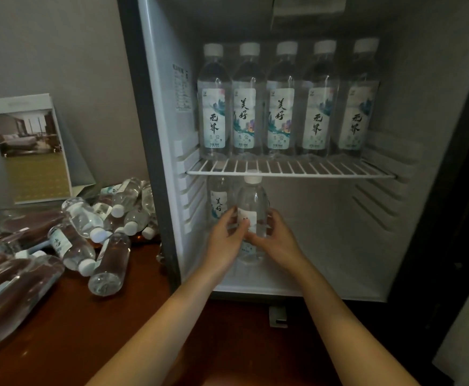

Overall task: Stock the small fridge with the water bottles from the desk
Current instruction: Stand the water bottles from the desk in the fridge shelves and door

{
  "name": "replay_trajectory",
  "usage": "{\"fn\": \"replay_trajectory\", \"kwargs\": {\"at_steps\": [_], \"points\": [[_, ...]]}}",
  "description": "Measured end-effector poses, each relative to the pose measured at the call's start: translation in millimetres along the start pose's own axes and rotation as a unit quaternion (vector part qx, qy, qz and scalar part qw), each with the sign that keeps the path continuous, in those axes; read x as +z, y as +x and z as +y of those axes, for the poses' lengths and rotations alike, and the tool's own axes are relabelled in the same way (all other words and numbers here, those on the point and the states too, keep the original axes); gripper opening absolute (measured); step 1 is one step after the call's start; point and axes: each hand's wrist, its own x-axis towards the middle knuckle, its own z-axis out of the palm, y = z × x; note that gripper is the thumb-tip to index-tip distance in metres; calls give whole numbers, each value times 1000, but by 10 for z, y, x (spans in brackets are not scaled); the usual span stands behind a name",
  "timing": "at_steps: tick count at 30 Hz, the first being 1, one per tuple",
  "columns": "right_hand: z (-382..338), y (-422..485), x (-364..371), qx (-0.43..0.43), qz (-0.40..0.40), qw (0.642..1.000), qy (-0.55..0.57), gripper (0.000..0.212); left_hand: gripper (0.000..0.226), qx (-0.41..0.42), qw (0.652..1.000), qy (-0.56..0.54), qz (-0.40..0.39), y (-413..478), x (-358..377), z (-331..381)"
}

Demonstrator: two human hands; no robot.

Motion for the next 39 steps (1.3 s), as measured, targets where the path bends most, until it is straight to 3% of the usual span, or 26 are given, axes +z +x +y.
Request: {"fn": "replay_trajectory", "kwargs": {"at_steps": [6, 12, 24, 31, 39], "points": [[44, 207, 28, -7, 5, 1000, 10, 52, 44, 20, 994, 14, 106, 139, 126, -113], [113, 399, 90, 2, 39, 999, 12, 54, 53, 41, 993, -7, 114, 249, 176, -193], [181, 597, 203, 9, 69, 998, -4, 58, 59, 82, 979, 176, 55, 356, 1, -353], [193, 667, 196, 9, 70, 997, -20, 60, 73, 71, 973, 218, 1, 375, -23, -468], [184, 668, 192, 17, 63, 997, -41, 58, 71, 53, 971, 234, -18, 329, -111, -629]]}}
